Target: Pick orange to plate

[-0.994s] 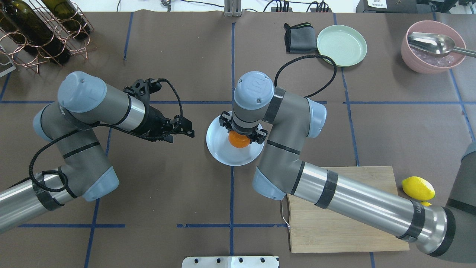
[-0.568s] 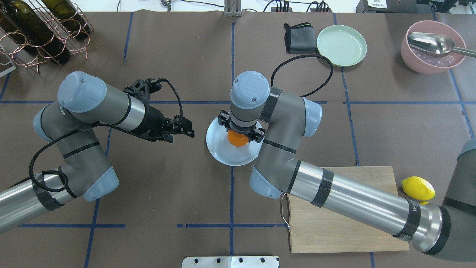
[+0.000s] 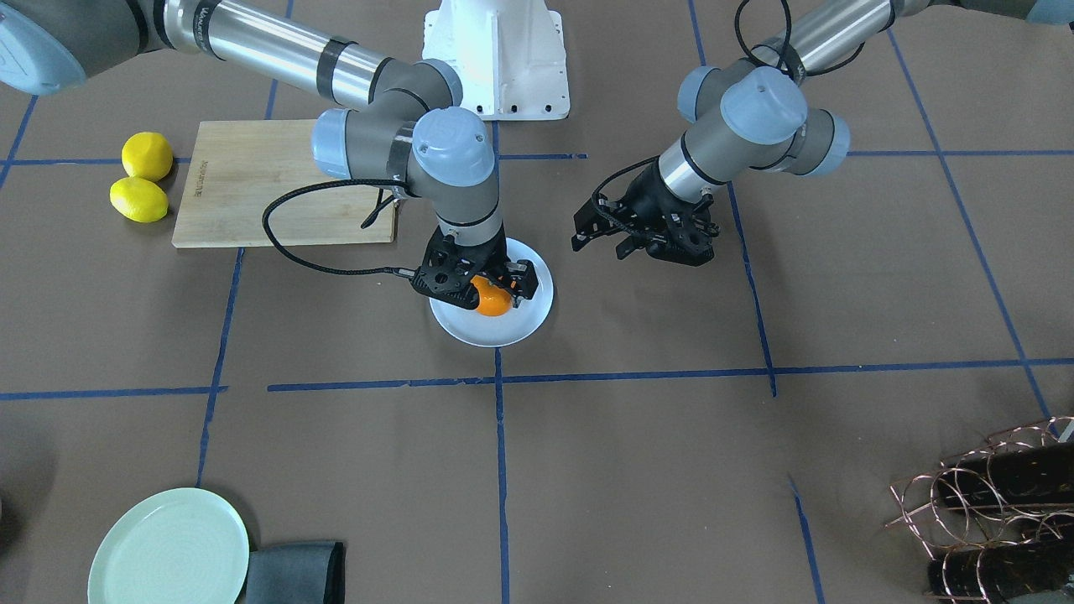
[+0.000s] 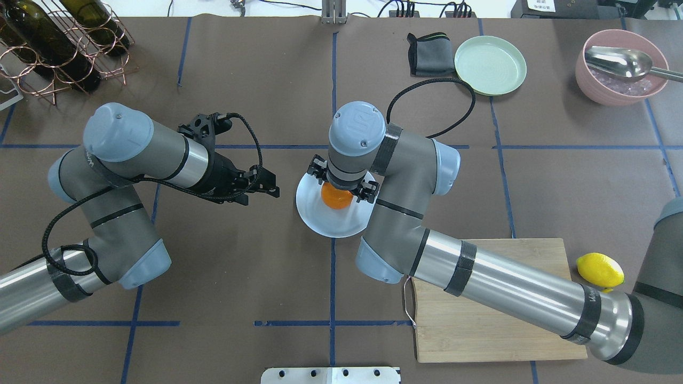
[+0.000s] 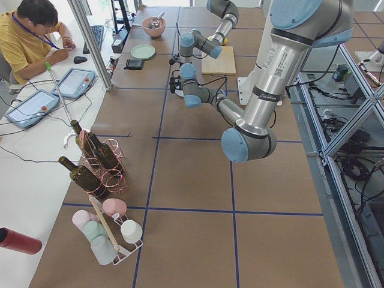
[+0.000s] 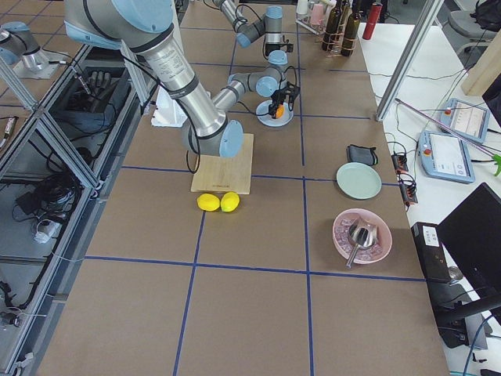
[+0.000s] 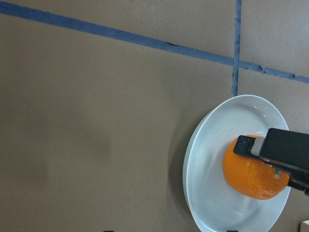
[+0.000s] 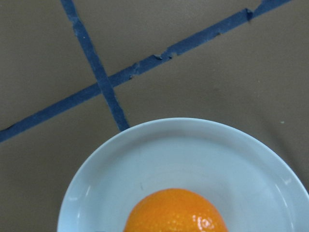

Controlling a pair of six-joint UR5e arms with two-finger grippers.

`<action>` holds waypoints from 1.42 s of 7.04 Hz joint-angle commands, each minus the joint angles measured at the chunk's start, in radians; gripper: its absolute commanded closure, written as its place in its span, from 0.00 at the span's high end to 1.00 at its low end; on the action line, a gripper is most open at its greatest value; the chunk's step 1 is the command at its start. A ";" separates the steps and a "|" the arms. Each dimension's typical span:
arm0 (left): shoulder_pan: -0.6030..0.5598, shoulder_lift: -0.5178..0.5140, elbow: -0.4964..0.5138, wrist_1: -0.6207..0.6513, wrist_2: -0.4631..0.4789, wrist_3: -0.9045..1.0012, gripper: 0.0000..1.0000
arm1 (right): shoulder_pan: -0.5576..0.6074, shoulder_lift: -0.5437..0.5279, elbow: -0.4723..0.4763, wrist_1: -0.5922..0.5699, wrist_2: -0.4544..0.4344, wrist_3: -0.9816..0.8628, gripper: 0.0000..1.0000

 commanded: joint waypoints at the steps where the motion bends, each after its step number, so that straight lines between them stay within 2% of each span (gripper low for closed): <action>1: 0.005 -0.003 0.005 0.000 0.003 -0.005 0.83 | 0.026 -0.089 0.153 -0.004 0.032 -0.001 1.00; 3: 0.007 -0.012 0.004 0.003 0.006 -0.011 0.83 | 0.145 -0.292 0.399 -0.005 0.173 -0.011 1.00; 4: 0.007 -0.015 0.002 0.008 0.006 -0.012 0.84 | 0.213 -0.397 0.484 -0.005 0.249 -0.079 1.00; 5: 0.002 -0.014 -0.004 0.008 0.006 -0.011 0.84 | 0.268 -0.490 0.524 -0.005 0.293 -0.177 1.00; 6: -0.009 -0.003 -0.016 0.011 0.005 -0.006 0.84 | 0.329 -0.580 0.544 -0.005 0.331 -0.318 1.00; 7: -0.071 0.029 -0.024 0.011 -0.003 0.017 0.84 | 0.408 -0.680 0.545 -0.002 0.371 -0.498 1.00; 9: -0.143 0.182 -0.083 0.013 -0.032 0.290 0.84 | 0.561 -0.829 0.513 -0.013 0.396 -0.871 1.00; 10: -0.203 0.230 -0.085 0.014 -0.058 0.407 0.83 | 0.638 -0.851 0.467 -0.013 0.428 -0.996 1.00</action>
